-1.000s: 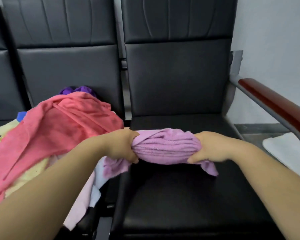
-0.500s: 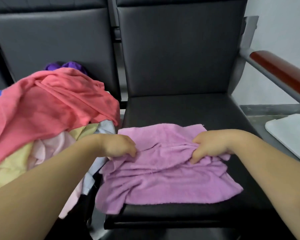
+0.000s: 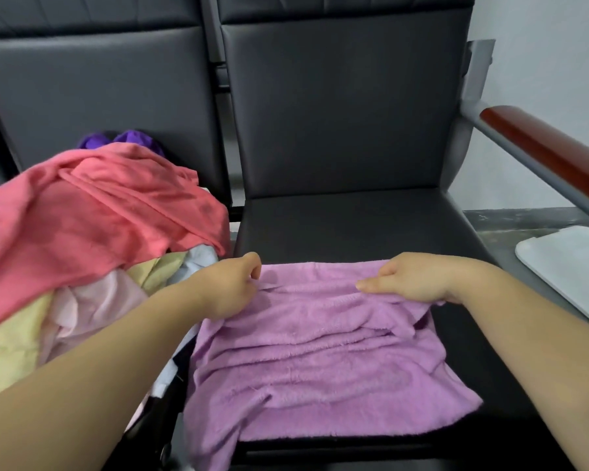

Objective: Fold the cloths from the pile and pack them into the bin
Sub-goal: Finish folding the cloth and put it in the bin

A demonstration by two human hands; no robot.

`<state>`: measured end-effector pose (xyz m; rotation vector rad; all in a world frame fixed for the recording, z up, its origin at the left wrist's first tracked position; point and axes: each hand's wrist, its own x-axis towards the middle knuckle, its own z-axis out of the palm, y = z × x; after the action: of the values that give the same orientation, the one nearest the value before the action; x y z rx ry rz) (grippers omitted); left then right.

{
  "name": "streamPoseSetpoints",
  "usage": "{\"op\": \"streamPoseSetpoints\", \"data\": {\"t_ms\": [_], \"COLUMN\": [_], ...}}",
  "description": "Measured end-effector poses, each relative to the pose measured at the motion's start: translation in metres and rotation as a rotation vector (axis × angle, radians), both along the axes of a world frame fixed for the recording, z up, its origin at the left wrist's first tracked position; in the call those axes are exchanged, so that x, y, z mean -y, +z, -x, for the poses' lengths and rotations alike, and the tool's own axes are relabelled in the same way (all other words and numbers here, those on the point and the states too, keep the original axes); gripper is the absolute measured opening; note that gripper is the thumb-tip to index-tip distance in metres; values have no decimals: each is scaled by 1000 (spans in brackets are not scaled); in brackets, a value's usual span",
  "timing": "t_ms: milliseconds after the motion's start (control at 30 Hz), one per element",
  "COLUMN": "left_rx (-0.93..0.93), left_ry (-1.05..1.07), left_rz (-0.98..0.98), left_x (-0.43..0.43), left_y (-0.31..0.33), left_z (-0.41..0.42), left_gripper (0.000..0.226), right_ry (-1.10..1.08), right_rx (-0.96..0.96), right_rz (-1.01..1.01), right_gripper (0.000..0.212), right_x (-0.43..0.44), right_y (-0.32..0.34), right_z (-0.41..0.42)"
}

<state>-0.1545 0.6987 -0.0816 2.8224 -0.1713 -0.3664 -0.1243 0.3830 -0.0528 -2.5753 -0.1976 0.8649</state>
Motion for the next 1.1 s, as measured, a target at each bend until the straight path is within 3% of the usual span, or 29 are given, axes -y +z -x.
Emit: {"op": "streamPoseSetpoints", "data": {"t_ms": [100, 233, 333, 467, 600, 633, 767, 967, 1100], "left_rx": [-15, 1, 52, 119, 126, 122, 69, 52, 129], "left_ry": [41, 34, 68, 103, 239, 276, 415, 371, 329], "left_rz": [33, -97, -66, -45, 93, 172, 344, 154, 65], "left_x": [-5, -11, -18, -24, -25, -27, -31, -29, -27], "left_y": [-1, -4, -9, -9, -9, -11, -17, -22, -21], "left_z": [-5, -10, -15, -18, -22, -24, -26, -28, -29], "left_gripper": [16, 35, 15, 19, 25, 27, 34, 28, 15], "right_ry": [-62, -126, -166, -172, -325, -357, -355, -369, -405], "right_rx": [122, 246, 267, 243, 161, 174, 191, 172, 147], "right_rz": [-37, -19, 13, 4, -149, -162, -130, -21, -116], "right_gripper": [39, 20, 21, 20, 53, 52, 8, 19, 30], "right_x": [4, 2, 1, -2, -8, -8, -2, -2, -2], "right_y": [-8, -19, -26, -26, -20, -22, -26, -23, -24], "right_z": [-8, -16, -20, -22, -23, -25, -28, -30, -31]}}
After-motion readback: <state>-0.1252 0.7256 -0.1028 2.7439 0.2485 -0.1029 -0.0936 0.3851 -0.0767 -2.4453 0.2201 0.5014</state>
